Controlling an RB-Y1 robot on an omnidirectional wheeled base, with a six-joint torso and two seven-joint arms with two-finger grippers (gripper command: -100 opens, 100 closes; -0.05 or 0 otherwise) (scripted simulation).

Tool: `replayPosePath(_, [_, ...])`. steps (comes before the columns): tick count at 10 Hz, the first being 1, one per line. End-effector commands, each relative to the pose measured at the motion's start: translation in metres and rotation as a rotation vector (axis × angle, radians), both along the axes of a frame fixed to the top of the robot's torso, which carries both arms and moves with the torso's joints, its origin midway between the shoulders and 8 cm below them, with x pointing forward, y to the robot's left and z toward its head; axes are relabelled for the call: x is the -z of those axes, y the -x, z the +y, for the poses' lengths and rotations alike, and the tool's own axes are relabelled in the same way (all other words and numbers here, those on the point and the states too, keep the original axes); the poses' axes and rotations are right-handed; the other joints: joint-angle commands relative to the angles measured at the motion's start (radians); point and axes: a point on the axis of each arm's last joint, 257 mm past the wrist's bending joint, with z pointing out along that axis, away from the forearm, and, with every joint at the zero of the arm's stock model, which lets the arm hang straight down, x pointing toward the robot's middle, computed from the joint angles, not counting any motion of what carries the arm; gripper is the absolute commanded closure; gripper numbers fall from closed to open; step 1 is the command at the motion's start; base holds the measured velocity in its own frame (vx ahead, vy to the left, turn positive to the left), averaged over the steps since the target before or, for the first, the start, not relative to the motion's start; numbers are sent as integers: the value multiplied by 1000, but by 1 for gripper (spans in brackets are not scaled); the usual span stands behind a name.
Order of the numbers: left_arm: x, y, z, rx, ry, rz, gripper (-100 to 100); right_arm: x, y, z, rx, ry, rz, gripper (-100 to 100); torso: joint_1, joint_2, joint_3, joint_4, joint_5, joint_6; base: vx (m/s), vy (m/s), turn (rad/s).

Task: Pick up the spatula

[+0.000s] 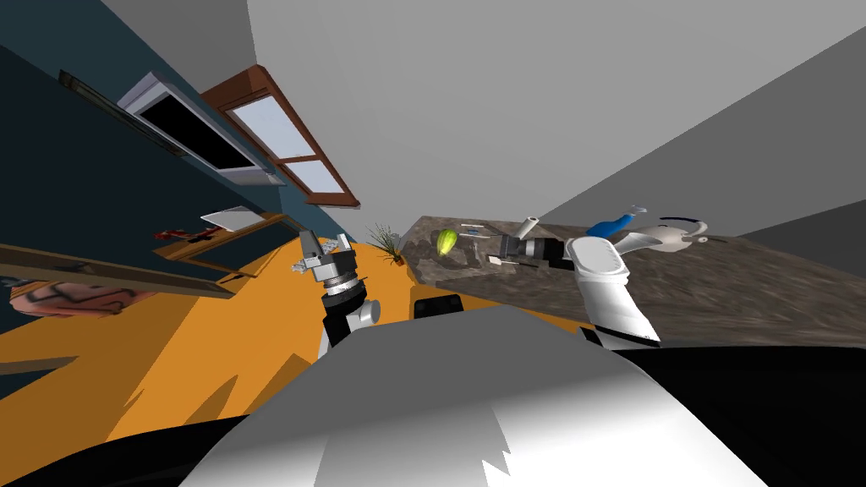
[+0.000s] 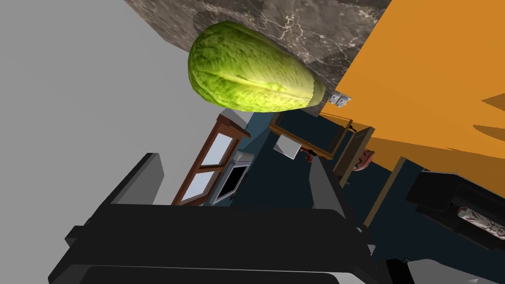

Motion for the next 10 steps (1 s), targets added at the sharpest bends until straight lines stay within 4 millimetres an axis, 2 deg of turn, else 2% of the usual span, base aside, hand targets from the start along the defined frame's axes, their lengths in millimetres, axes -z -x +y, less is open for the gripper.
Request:
replayPosePath(1, [0,0,0,0,0,0,0,18,3,-21,23,51,51,-100,0,0,0,0,0,0,2,17,111])
replayPosePath(3, [0,0,0,0,0,0,0,25,3,-28,35,83,62,-100,0,0,0,0,0,0,2,12,21])
replayPosePath(4, [0,0,0,0,0,0,0,39,7,-46,55,122,112,-100,0,0,0,0,0,0,1,20,131])
replayPosePath(6, [0,0,0,0,0,0,0,44,7,-52,65,147,121,-100,0,0,0,0,0,0,3,11,14])
replayPosePath(7, [0,0,0,0,0,0,0,58,13,-70,85,182,173,-100,0,0,0,0,0,0,5,24,103])
replayPosePath(10, [0,0,0,0,0,0,0,77,21,-96,117,251,241,-100,1,0,0,0,0,0,6,23,63])
